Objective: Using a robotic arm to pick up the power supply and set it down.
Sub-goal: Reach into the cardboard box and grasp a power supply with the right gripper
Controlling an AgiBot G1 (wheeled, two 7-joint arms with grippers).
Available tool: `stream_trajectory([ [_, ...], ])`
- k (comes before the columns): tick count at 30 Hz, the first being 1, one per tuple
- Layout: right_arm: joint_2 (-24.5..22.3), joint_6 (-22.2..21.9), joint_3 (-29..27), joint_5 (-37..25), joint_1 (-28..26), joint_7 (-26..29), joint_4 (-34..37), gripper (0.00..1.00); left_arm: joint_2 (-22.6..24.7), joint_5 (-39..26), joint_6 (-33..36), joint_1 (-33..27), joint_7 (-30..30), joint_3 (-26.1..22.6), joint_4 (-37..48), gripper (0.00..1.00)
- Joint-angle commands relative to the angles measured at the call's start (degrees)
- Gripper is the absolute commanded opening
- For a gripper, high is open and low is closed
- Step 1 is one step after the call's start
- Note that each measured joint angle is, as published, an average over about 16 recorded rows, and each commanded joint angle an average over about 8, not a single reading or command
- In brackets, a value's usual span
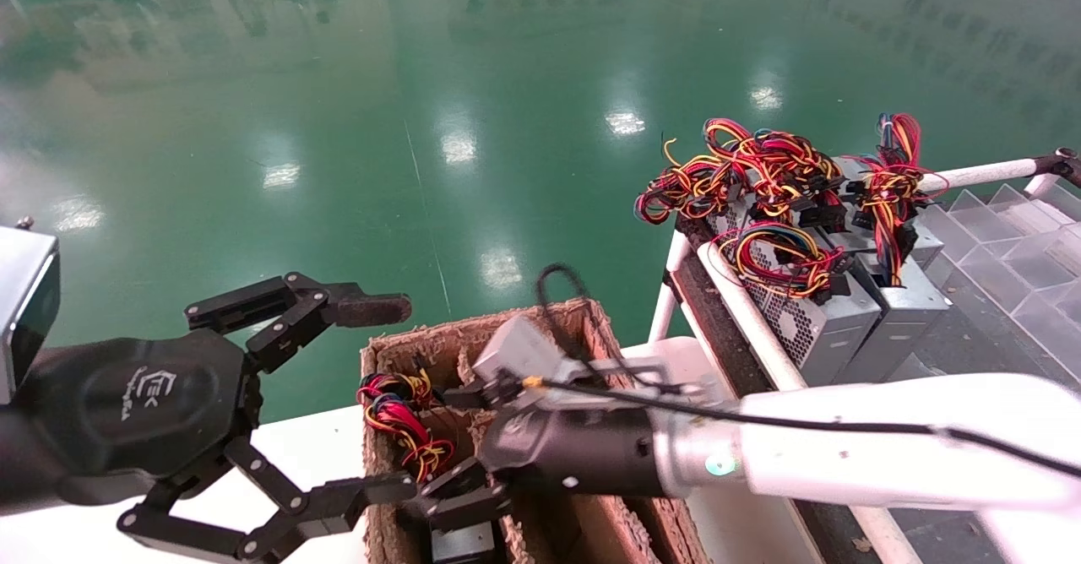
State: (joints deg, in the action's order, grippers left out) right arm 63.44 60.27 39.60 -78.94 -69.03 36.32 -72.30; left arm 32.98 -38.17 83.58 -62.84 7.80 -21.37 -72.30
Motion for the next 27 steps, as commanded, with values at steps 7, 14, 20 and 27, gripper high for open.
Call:
stream_trajectory([
  [7,2.6,-3.7,1.7,-3.6,1.2,2.7,-1.1,0.36,0.0,0.0,0.0,0.0,0.0,0.0,0.0,1.0],
  [14,3.5,-7.0,1.8,-5.0,3.0,3.8,-1.2,0.0,0.0,0.0,0.0,0.0,0.0,0.0,0.0,1.0],
  [20,4.1,-7.8,1.5,-4.4,3.6,3.9,-0.5,0.0,0.0,0.0,0.0,0.0,0.0,0.0,0.0,1.0],
  [27,4.4,-7.9,0.8,-2.9,4.1,2.6,0.6,0.0,0.0,0.0,0.0,0.0,0.0,0.0,0.0,1.0],
])
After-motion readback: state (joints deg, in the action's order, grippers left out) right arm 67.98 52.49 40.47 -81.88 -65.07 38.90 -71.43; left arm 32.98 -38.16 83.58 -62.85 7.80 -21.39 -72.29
